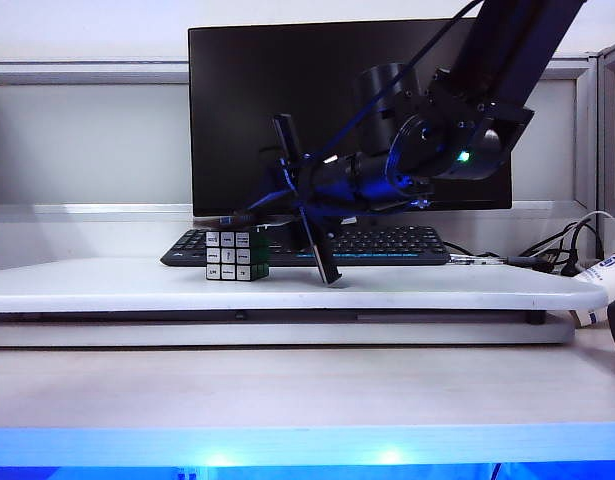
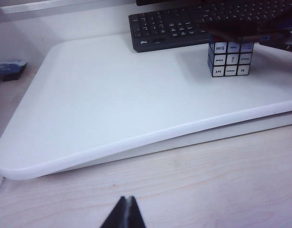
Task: Put the phone on top of the Rubik's Cube.
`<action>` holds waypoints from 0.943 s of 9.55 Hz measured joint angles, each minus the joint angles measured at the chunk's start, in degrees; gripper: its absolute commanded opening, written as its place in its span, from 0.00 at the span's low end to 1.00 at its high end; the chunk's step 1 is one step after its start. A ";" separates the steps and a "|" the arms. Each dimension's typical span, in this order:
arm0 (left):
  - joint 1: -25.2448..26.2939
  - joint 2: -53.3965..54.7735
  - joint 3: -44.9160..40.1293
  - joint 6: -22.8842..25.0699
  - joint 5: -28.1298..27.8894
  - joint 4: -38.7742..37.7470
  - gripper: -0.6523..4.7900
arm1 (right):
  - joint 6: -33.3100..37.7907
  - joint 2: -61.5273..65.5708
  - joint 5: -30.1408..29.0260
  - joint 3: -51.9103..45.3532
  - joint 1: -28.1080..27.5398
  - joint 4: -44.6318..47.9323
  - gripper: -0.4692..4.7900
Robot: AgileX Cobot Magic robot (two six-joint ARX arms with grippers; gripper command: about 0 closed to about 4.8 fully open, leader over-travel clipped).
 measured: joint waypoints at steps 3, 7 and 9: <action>0.00 0.00 0.00 0.00 0.00 0.00 0.11 | 1.33 0.11 -0.24 0.02 0.00 0.31 0.63; 0.00 0.00 0.00 0.00 -0.02 0.00 0.11 | 1.36 0.11 -0.59 0.02 0.00 0.44 0.81; 0.00 0.00 0.00 0.00 0.00 0.00 0.11 | 1.07 0.11 -1.27 0.00 -0.72 0.28 0.81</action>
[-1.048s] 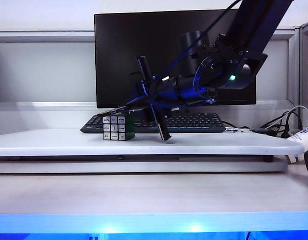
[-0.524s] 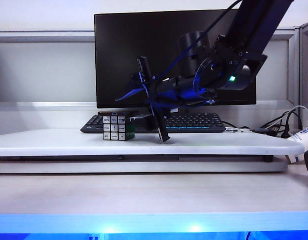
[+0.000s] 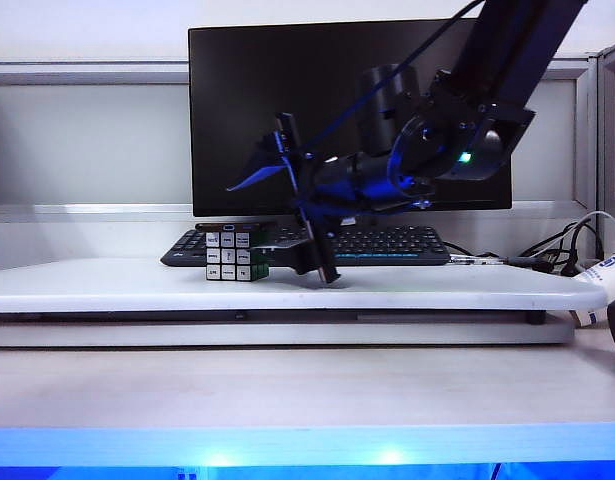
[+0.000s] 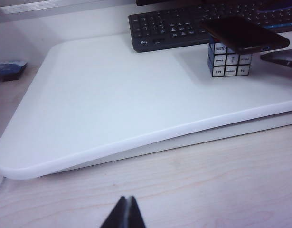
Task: Put the phone on top of the Rubik's Cube.
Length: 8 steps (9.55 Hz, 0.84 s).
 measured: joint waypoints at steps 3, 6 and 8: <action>0.00 0.00 0.00 0.00 0.02 0.00 0.11 | -0.66 0.00 -0.37 -0.02 -2.34 -0.28 0.81; 0.00 0.00 0.00 0.00 0.02 0.00 0.11 | -2.97 -0.15 -3.23 -0.04 -5.57 -2.60 0.81; 0.00 0.00 0.00 0.00 0.02 0.00 0.11 | -4.37 -0.31 -3.19 -0.04 -7.21 -2.95 0.77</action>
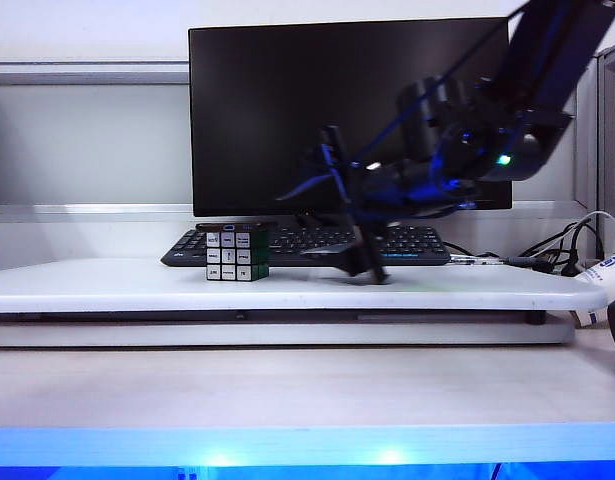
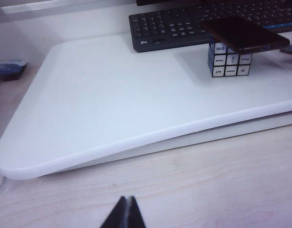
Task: Put the phone on top of the Rubik's Cube.
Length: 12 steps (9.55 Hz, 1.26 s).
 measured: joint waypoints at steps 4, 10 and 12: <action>0.00 -0.02 0.00 0.00 0.00 0.00 0.11 | -20.61 -7.10 2.05 -0.17 -1.05 -17.38 0.72; 0.00 -0.02 0.00 0.00 3.21 0.04 0.11 | -51.10 -21.57 19.78 -0.17 0.50 -41.42 0.60; 0.00 -0.02 0.00 0.00 5.01 0.20 0.11 | -56.24 -25.27 23.37 -4.04 1.20 -42.77 0.54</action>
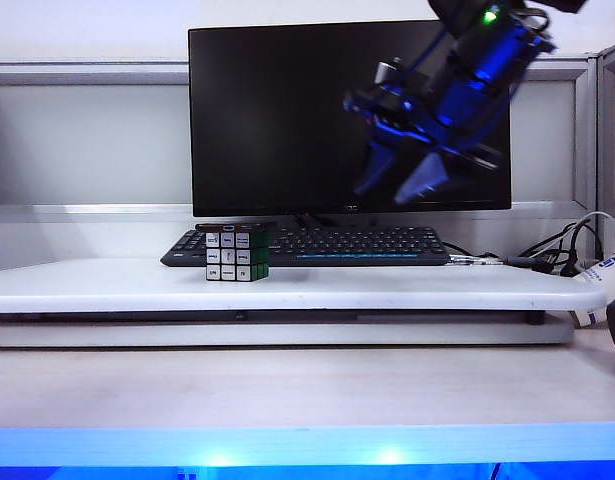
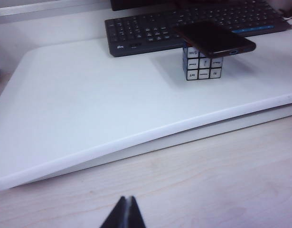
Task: Put the phone on top of the Rubik's Cube.
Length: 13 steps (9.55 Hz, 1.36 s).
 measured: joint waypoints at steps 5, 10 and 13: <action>0.00 0.02 0.00 0.00 5.05 0.20 0.11 | -4.39 -20.63 7.63 -23.87 0.24 3.63 0.46; 0.00 0.02 0.04 0.87 11.10 0.20 0.11 | -4.44 -44.09 11.41 -40.81 0.24 0.59 0.07; 0.00 0.02 0.04 1.27 11.13 0.20 0.11 | -0.09 -55.58 12.70 -48.22 0.42 0.31 0.07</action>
